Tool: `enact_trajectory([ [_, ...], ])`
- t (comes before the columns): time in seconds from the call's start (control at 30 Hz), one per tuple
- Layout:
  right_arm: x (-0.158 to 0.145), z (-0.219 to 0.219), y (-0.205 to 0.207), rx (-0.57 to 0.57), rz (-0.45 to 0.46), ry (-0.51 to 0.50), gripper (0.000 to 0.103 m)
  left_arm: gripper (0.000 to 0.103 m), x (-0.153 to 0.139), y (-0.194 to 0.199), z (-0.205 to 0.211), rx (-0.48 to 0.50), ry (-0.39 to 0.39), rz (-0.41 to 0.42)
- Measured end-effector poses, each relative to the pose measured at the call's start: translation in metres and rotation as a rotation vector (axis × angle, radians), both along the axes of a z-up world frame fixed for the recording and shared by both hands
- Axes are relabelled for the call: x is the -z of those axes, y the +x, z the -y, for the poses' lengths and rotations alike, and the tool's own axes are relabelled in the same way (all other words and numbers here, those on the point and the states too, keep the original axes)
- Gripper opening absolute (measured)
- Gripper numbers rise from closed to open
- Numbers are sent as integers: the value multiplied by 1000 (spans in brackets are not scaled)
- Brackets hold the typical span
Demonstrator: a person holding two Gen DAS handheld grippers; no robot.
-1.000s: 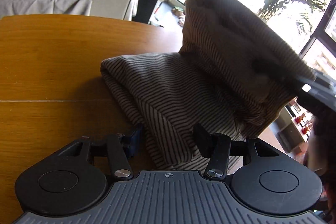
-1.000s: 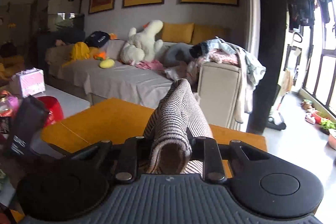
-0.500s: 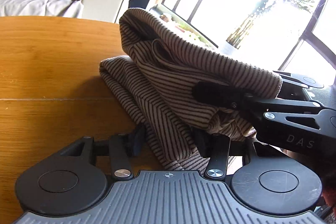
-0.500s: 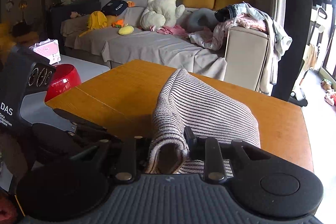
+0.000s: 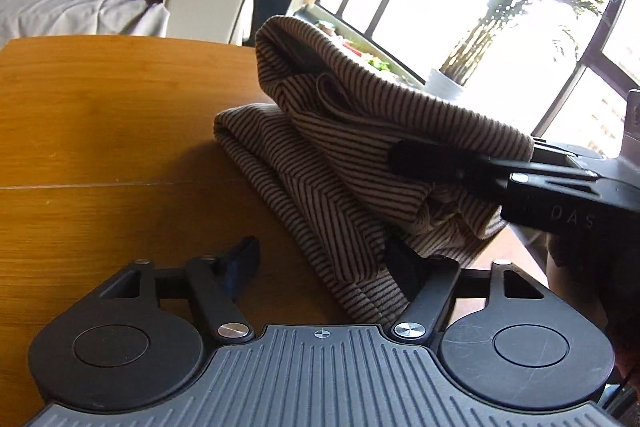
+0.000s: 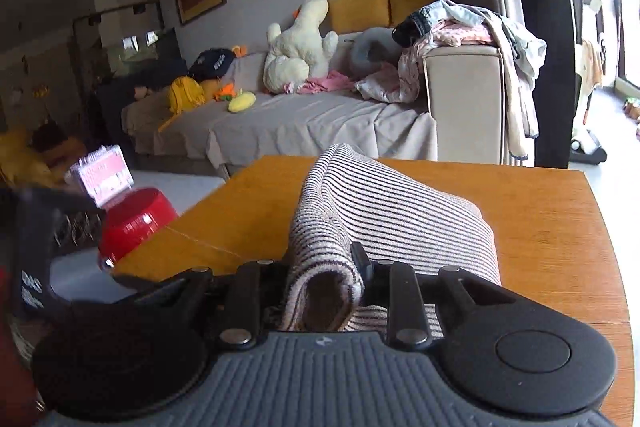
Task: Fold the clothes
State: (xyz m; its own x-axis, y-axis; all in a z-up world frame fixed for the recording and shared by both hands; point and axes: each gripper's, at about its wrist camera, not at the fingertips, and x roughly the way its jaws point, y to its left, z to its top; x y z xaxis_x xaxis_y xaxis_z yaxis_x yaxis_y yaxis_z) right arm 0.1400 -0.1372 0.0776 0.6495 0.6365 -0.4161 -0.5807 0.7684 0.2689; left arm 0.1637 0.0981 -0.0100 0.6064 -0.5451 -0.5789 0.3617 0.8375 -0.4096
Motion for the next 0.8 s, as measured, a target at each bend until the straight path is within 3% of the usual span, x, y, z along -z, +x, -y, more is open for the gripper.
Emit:
enact_trajectory([
  [0.03,-5,1,0,-15,-2,18,24,46,1,1,1,22,-19,-2],
  [0.07,-6,-1,-1,-37,-13,24,23,46,1,1,3,33,-20,3],
  [0.1,-7,-2,-1,-61,-24,28,15,46,1,1,6,37,-12,12],
  [0.23,20,-18,5,-63,-90,-76,15,48,3,0,15,53,15,41],
  [0.37,32,-21,7,-60,-106,-85,15,53,4,-4,16,52,24,43],
  [0.5,34,-24,0,-68,-70,-136,16,55,3,-7,14,55,50,45],
  [0.63,38,-26,-10,-59,-30,-151,18,84,-6,-11,-2,12,57,53],
  [0.7,40,-34,-19,-54,32,-208,20,85,-10,-14,-11,-18,58,58],
  [0.8,47,-60,-46,-57,190,-379,30,85,-22,-8,-28,-80,41,66],
])
